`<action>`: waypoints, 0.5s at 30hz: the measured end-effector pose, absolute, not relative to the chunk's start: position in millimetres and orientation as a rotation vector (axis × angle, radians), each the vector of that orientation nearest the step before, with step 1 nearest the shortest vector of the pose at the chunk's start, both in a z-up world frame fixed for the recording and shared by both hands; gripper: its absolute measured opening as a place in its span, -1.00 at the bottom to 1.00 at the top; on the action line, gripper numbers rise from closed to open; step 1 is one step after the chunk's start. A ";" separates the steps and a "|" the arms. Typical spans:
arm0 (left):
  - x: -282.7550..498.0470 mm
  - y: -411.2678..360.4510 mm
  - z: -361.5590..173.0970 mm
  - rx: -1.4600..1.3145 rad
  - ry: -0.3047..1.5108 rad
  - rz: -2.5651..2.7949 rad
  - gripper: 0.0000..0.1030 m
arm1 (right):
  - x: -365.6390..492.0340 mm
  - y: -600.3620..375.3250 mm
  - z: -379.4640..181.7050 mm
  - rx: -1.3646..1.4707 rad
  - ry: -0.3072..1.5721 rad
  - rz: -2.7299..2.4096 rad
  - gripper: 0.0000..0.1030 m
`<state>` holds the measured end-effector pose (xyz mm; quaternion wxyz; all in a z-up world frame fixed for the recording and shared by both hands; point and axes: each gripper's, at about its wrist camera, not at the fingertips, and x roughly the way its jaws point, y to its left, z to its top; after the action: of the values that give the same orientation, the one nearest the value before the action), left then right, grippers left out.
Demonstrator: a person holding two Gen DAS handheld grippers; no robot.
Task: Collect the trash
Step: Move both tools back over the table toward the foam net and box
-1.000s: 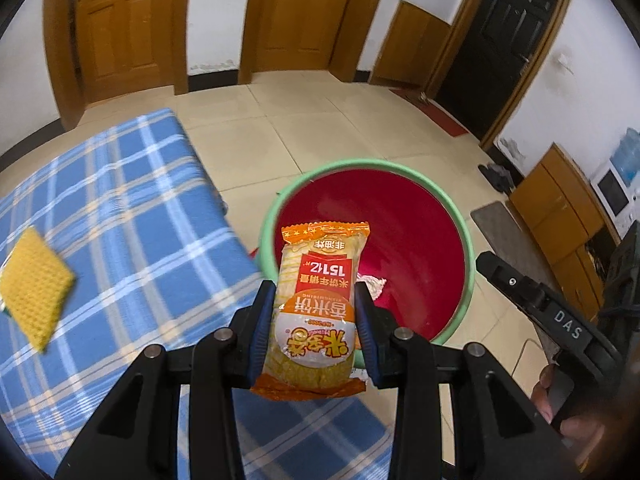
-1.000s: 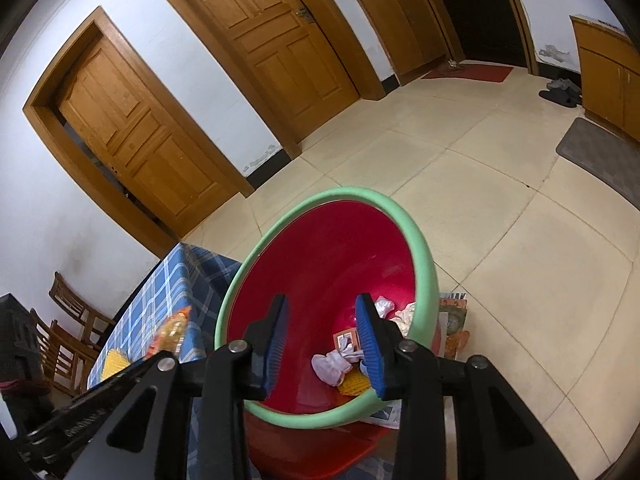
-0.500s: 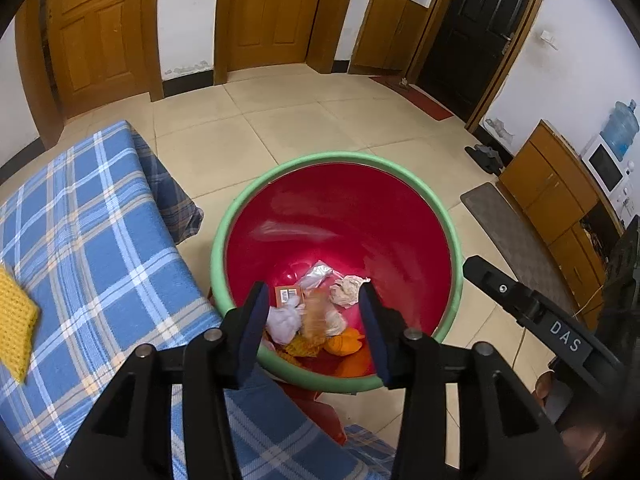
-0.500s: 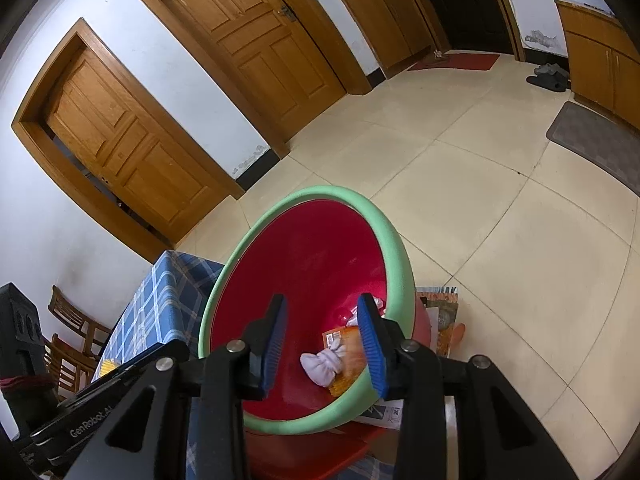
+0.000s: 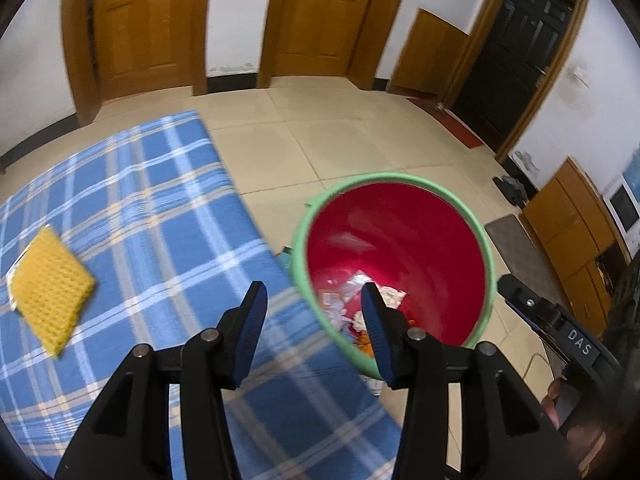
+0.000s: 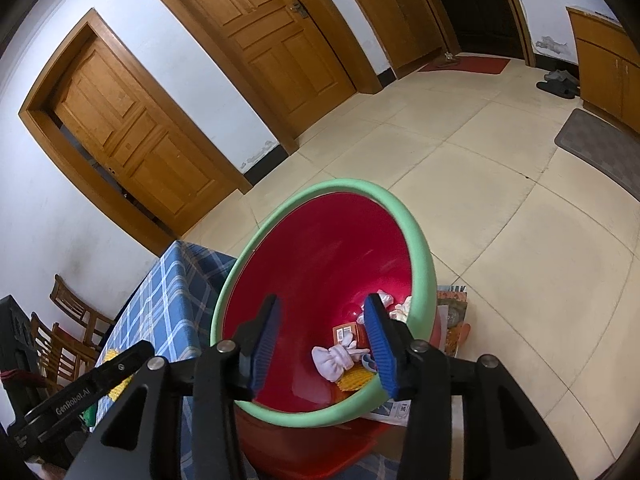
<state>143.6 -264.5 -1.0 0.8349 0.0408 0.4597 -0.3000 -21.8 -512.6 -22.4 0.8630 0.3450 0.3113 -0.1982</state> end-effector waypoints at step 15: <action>175.3 -174.5 -8.6 -0.032 0.978 -0.416 -0.01 | -13.9 -501.3 -25.9 0.710 0.682 -0.404 0.08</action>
<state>175.3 -174.5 -8.6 0.8621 -0.0151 0.4661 -0.1984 -13.9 -501.3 -25.9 0.8617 0.3383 0.3253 -0.1926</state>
